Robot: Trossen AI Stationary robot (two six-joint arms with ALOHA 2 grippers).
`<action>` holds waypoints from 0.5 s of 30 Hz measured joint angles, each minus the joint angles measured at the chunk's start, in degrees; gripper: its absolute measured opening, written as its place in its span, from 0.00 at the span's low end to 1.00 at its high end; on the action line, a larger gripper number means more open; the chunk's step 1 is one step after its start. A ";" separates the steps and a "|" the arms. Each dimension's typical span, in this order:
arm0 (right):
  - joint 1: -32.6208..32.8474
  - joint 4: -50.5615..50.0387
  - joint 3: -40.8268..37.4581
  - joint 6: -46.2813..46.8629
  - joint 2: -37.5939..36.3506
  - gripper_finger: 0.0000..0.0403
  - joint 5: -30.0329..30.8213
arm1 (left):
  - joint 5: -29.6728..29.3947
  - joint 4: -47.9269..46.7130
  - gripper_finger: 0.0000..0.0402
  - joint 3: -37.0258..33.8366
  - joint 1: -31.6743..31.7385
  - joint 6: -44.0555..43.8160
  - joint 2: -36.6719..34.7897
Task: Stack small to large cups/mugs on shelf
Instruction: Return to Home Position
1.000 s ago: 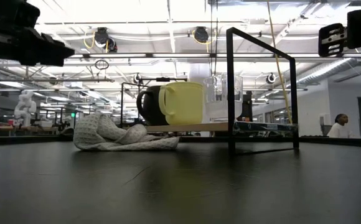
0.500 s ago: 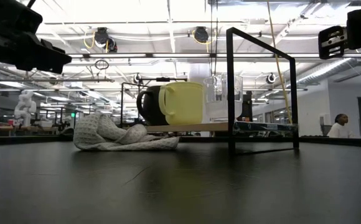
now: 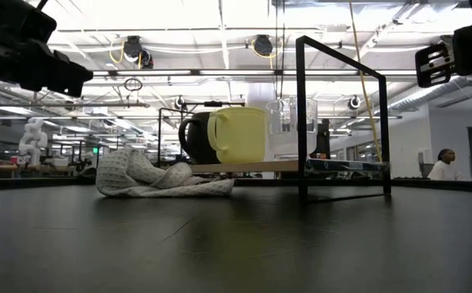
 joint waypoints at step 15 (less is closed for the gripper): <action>0.00 3.98 -0.77 4.19 0.00 0.00 -0.06 | -1.94 1.33 0.01 0.00 0.00 -0.01 0.00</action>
